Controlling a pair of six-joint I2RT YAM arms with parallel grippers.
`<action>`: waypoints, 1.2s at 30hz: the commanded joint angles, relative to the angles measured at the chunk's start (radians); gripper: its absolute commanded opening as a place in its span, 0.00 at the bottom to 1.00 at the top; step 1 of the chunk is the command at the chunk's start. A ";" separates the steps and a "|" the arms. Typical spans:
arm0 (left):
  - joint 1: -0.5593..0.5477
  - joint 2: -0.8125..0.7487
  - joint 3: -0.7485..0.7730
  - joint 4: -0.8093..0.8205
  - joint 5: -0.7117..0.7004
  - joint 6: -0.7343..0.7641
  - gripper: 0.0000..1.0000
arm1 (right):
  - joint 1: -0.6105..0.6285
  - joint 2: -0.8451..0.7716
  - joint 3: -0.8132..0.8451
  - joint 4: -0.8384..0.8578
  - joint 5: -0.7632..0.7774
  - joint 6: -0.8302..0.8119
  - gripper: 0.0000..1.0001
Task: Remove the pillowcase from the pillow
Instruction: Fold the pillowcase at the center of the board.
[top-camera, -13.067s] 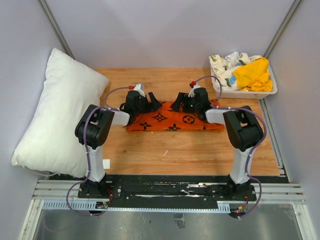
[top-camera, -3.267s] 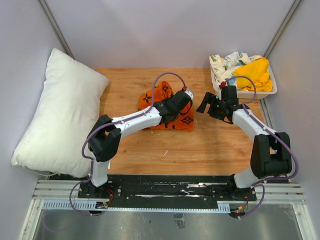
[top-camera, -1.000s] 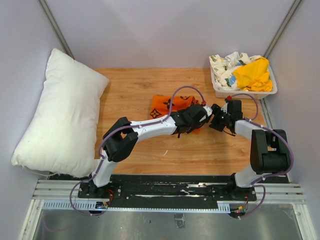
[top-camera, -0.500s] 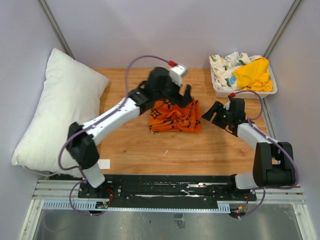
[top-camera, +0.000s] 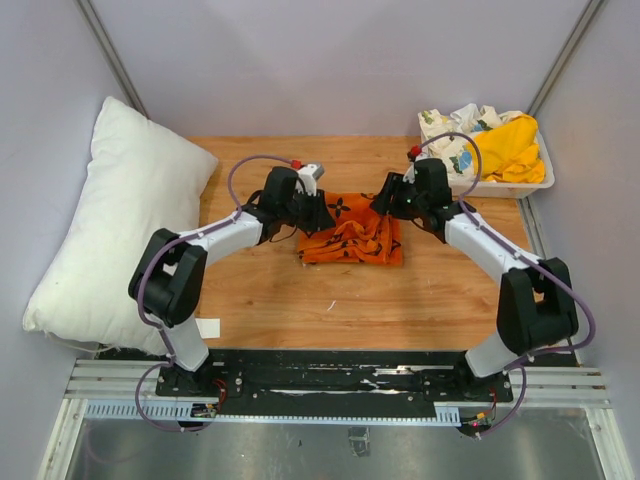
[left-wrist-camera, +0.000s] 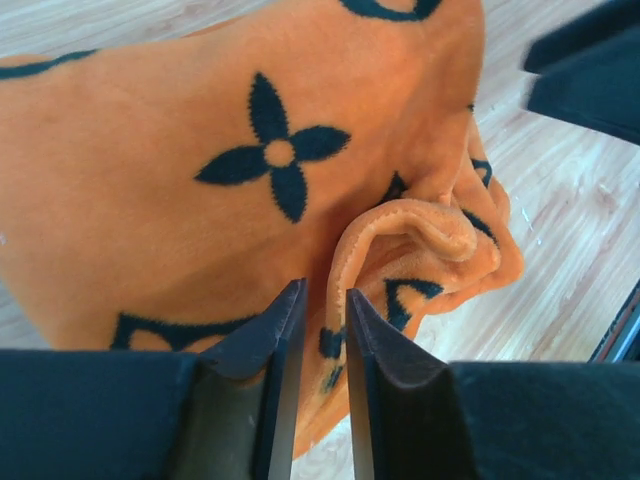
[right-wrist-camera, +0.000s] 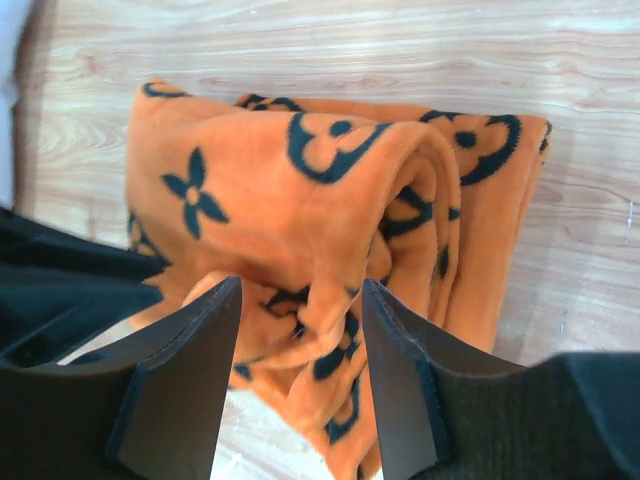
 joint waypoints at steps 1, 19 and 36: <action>0.000 0.008 0.008 0.174 0.093 -0.052 0.26 | 0.034 0.099 0.064 -0.066 0.022 -0.012 0.52; -0.080 0.035 -0.062 0.189 0.110 -0.044 0.23 | 0.053 0.131 0.012 -0.107 0.052 -0.039 0.09; -0.073 -0.054 -0.052 0.159 0.101 -0.017 0.22 | -0.012 -0.032 -0.086 -0.159 0.029 -0.109 0.02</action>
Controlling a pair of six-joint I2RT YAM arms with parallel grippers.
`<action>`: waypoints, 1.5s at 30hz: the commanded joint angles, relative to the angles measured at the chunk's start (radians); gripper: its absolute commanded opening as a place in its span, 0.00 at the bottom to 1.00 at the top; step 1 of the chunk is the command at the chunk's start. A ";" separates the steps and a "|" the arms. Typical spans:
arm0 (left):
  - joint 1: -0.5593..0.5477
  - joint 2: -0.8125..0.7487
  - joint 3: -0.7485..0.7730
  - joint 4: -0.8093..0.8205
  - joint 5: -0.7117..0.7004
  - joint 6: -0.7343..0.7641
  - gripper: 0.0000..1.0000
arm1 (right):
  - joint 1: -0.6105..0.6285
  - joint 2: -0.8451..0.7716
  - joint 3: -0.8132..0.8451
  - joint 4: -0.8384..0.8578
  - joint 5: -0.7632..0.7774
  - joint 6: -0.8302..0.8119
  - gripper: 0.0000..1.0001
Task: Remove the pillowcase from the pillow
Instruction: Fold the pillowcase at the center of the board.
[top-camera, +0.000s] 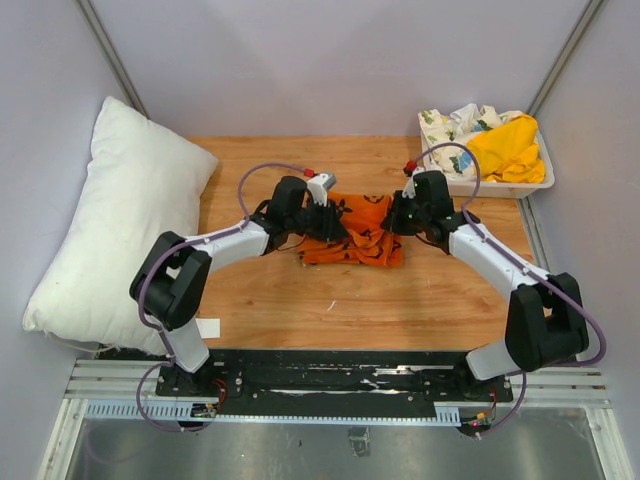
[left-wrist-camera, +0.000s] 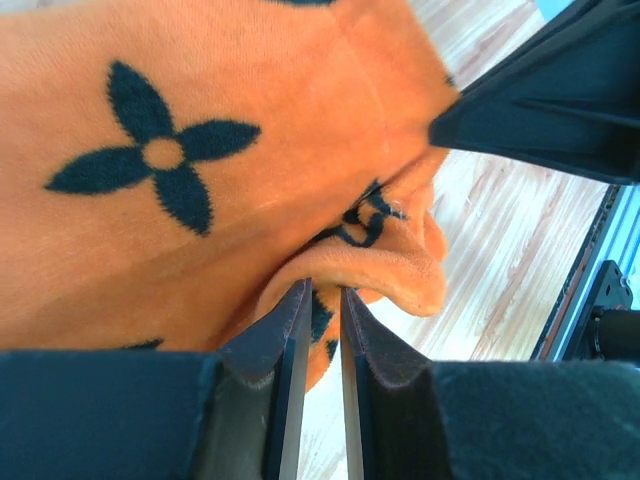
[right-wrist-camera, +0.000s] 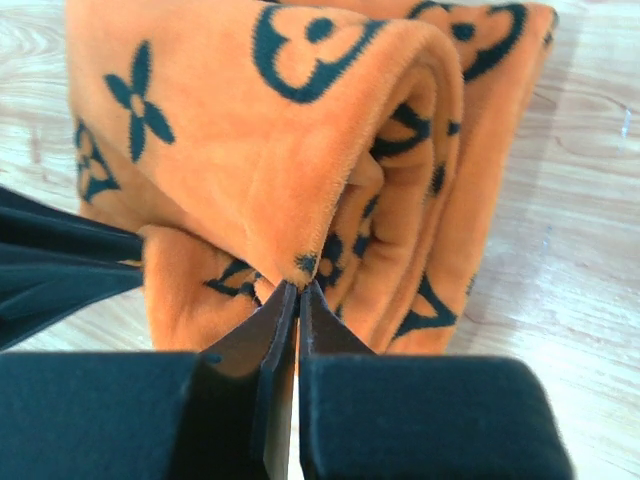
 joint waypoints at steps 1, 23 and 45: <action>0.001 -0.073 0.024 0.018 0.003 0.033 0.23 | -0.057 0.020 -0.047 -0.028 -0.002 -0.029 0.02; -0.094 0.141 0.125 0.078 -0.018 0.040 0.20 | -0.170 0.210 0.139 -0.007 -0.120 0.012 0.64; -0.131 0.195 0.004 0.204 0.015 -0.053 0.18 | -0.167 0.340 0.065 0.203 -0.210 0.057 0.54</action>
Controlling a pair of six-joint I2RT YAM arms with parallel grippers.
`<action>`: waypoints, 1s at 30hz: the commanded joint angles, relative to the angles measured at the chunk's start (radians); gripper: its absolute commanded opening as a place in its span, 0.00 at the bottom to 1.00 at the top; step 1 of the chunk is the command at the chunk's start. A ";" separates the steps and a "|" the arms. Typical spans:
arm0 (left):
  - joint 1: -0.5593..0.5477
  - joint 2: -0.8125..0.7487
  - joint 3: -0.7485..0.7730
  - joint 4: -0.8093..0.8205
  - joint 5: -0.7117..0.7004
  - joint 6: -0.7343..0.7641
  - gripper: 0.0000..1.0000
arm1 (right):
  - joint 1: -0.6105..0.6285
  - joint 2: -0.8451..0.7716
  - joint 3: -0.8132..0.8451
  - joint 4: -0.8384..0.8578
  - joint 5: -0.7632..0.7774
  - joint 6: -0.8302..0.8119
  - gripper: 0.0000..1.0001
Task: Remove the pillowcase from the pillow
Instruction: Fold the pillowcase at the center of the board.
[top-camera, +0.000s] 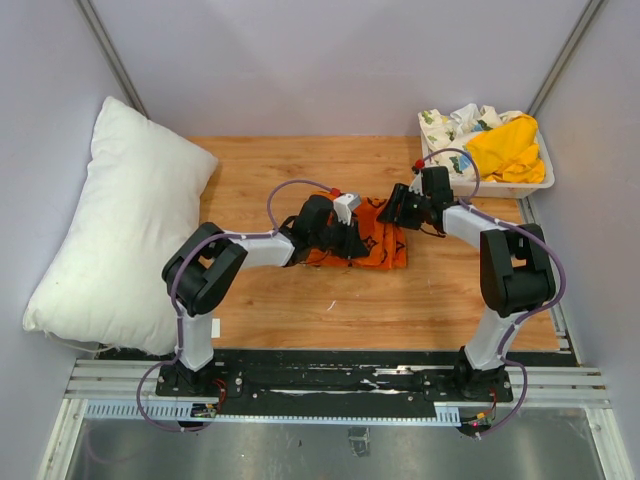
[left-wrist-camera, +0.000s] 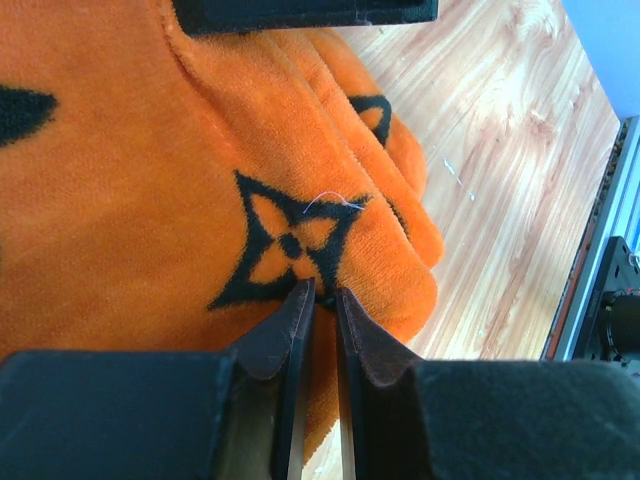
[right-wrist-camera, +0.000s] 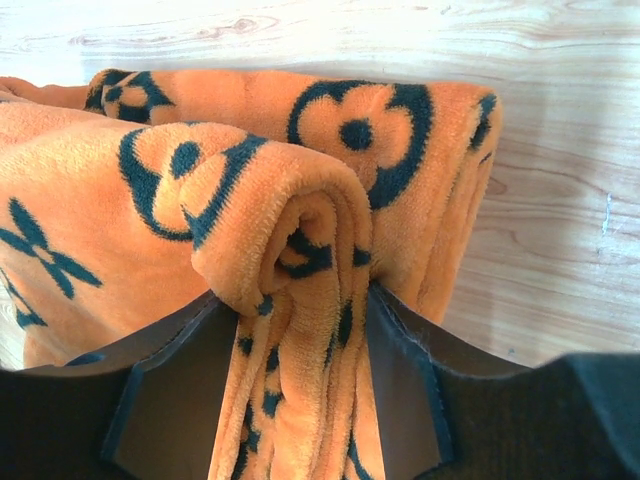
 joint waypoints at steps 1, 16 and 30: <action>-0.006 0.024 -0.003 0.030 0.023 -0.009 0.18 | -0.005 -0.006 -0.019 0.037 -0.017 -0.005 0.55; -0.005 0.003 -0.005 0.004 -0.001 0.012 0.18 | -0.002 0.001 -0.029 0.134 -0.162 0.021 0.28; 0.059 -0.230 0.092 -0.191 -0.026 0.089 0.25 | -0.006 -0.150 0.204 -0.241 -0.105 -0.085 0.13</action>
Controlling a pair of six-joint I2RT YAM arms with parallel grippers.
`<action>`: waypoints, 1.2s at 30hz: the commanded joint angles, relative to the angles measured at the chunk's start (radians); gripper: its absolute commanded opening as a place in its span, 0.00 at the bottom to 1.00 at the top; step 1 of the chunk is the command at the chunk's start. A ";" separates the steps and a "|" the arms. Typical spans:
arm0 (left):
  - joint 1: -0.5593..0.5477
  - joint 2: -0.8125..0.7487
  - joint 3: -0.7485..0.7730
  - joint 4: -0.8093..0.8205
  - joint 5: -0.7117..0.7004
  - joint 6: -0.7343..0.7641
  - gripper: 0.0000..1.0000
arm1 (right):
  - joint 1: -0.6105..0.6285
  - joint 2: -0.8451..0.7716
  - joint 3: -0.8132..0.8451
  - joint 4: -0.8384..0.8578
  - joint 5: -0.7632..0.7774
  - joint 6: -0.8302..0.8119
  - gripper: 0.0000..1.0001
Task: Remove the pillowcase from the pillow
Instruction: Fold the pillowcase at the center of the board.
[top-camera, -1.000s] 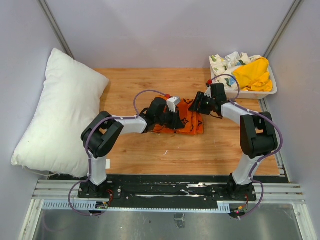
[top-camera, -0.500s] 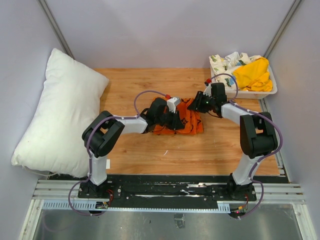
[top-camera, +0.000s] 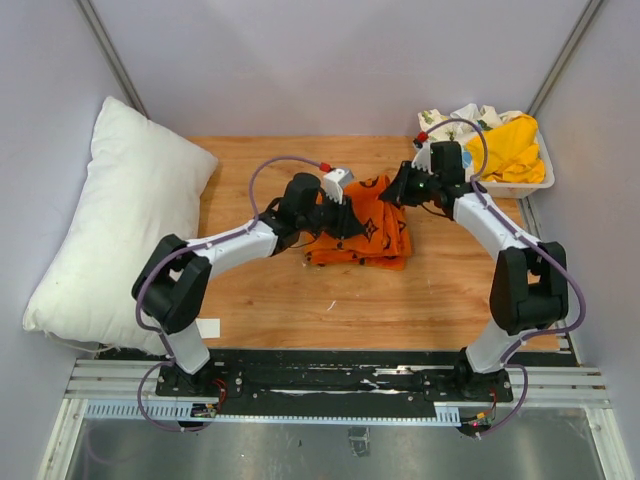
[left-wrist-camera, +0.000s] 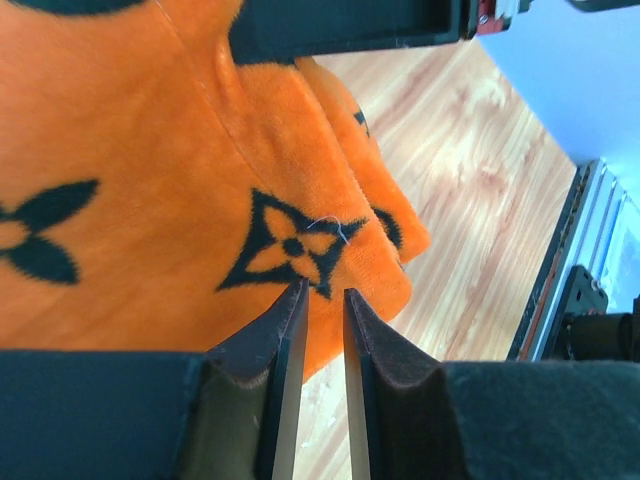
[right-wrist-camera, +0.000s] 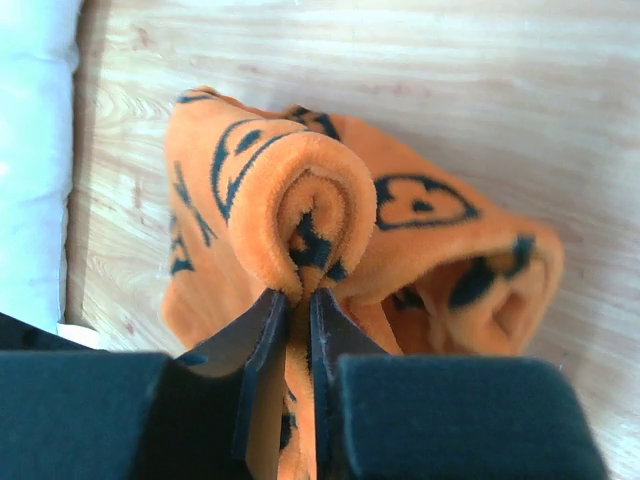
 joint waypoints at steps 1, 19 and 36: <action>0.033 -0.069 0.039 -0.047 -0.012 0.040 0.26 | -0.008 -0.021 0.095 -0.128 0.028 -0.055 0.13; 0.078 -0.010 0.027 -0.057 -0.051 0.052 0.28 | -0.109 0.037 -0.001 -0.081 0.163 -0.053 0.72; 0.138 -0.054 -0.021 -0.068 -0.054 0.064 0.29 | -0.083 0.167 0.086 0.082 -0.023 -0.068 0.85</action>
